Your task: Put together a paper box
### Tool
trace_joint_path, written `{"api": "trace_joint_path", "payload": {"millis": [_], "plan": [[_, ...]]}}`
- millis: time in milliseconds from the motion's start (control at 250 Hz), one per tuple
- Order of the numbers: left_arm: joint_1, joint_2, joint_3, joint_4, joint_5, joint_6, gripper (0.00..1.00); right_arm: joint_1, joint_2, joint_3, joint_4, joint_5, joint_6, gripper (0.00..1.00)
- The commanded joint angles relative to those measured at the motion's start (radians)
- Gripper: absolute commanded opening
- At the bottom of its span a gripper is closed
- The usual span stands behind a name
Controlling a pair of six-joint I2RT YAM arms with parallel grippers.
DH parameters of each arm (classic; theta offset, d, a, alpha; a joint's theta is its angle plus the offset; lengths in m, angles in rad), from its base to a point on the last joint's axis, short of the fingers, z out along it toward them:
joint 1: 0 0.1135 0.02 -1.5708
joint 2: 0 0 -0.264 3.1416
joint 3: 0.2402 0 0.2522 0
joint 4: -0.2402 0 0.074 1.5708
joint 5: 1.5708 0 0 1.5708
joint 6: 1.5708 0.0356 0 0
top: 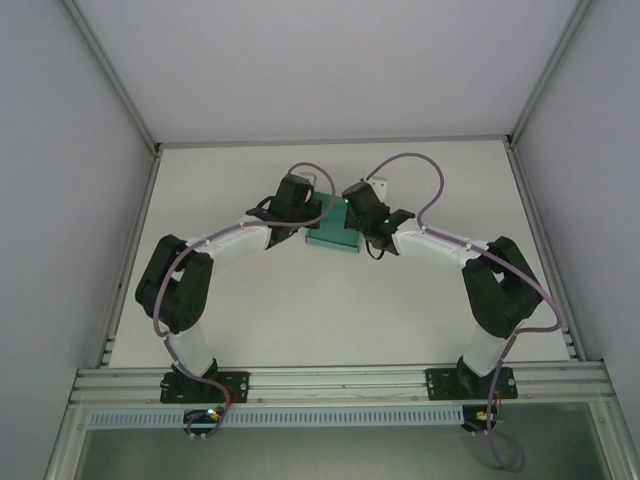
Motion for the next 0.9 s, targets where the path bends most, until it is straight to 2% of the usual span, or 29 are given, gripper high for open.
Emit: {"api": "trace_joint_path", "payload": {"millis": [0, 88, 188, 331, 563, 663, 775, 895], "plan": [[-0.04, 0.016, -0.078, -0.08, 0.123, -0.039, 0.0, 0.05, -0.014, -0.046, 0.038, -0.066, 0.018, 0.0], [-0.042, -0.002, -0.103, -0.091, 0.094, -0.036, 0.0, 0.065, -0.019, -0.061, 0.045, -0.057, -0.014, 0.0], [-0.043, -0.029, -0.131, -0.112, 0.048, -0.024, 0.0, 0.077, -0.008, -0.041, -0.029, -0.015, -0.022, 0.0], [-0.049, -0.034, -0.155, -0.121, 0.039, -0.025, 0.0, 0.085, -0.011, -0.048, -0.034, -0.015, -0.01, 0.0], [-0.065, -0.033, -0.18, -0.11, 0.039, -0.049, 0.0, 0.081, 0.008, 0.021, -0.088, -0.009, 0.203, 0.0], [-0.069, -0.041, -0.185, -0.11, 0.047, -0.064, 0.0, 0.082, 0.027, 0.088, -0.123, -0.014, 0.233, 0.0], [-0.075, -0.058, -0.196, -0.104, 0.05, -0.067, 0.0, 0.084, 0.028, 0.091, -0.1, -0.002, 0.178, 0.0], [-0.075, -0.082, -0.213, -0.12, 0.015, -0.064, 0.0, 0.092, -0.006, -0.043, 0.033, -0.001, 0.056, 0.0]]}}
